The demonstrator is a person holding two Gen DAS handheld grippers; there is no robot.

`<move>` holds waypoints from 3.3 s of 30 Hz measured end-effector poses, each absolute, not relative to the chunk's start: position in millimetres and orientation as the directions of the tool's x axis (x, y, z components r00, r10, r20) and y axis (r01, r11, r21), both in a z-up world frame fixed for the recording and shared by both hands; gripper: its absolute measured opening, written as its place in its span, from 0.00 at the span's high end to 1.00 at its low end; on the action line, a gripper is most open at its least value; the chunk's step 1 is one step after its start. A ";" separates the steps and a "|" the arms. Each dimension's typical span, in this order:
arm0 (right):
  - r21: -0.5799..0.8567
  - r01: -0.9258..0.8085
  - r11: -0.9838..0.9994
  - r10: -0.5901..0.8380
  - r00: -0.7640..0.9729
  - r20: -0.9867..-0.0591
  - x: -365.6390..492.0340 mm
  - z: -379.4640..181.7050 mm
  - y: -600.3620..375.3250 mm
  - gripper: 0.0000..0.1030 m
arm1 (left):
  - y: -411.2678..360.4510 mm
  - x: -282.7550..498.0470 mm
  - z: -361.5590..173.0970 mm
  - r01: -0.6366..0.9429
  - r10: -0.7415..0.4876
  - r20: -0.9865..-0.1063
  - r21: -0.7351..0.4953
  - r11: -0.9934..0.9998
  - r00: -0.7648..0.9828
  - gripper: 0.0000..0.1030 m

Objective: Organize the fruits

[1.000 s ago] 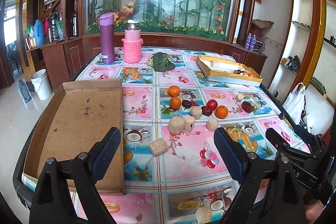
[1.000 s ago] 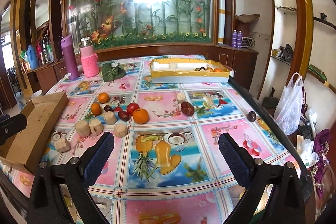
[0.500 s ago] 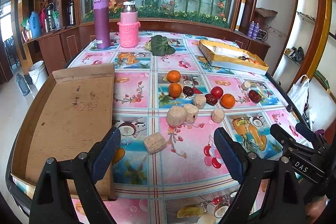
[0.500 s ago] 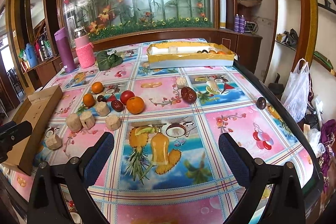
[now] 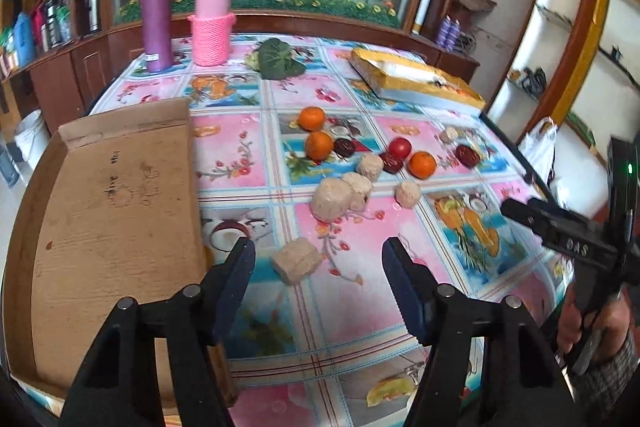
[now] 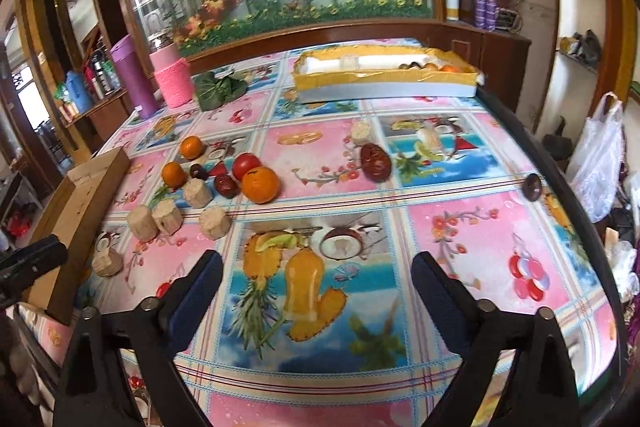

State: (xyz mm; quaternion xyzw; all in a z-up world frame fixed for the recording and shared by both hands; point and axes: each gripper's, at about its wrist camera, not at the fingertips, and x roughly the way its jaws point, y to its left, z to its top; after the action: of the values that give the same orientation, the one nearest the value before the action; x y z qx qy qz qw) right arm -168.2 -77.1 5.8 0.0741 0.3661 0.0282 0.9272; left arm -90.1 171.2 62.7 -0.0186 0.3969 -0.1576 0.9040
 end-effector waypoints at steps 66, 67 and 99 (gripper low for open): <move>0.035 0.256 0.966 -0.137 0.622 -0.771 -111.6 -14.8 -247.2 0.76 | 147.4 -27.5 16.1 0.260 -0.152 -0.849 -0.018 0.965 0.506 0.61; 0.036 0.246 0.969 -0.131 0.627 -0.768 -114.1 -13.1 -243.7 0.76 | 149.9 -24.7 16.7 0.245 -0.136 -0.850 -0.009 0.969 0.510 0.61; 0.226 -0.388 0.894 0.426 0.577 -0.697 -131.6 37.4 36.2 0.76 | 264.0 -70.2 69.6 0.116 -0.111 -0.772 -0.049 0.992 0.626 0.71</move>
State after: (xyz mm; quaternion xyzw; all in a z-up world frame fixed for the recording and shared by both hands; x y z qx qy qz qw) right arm -131.6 36.2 37.4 0.0243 0.3988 0.2293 0.8876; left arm -70.2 264.0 69.6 0.0029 0.4276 -0.0629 0.9018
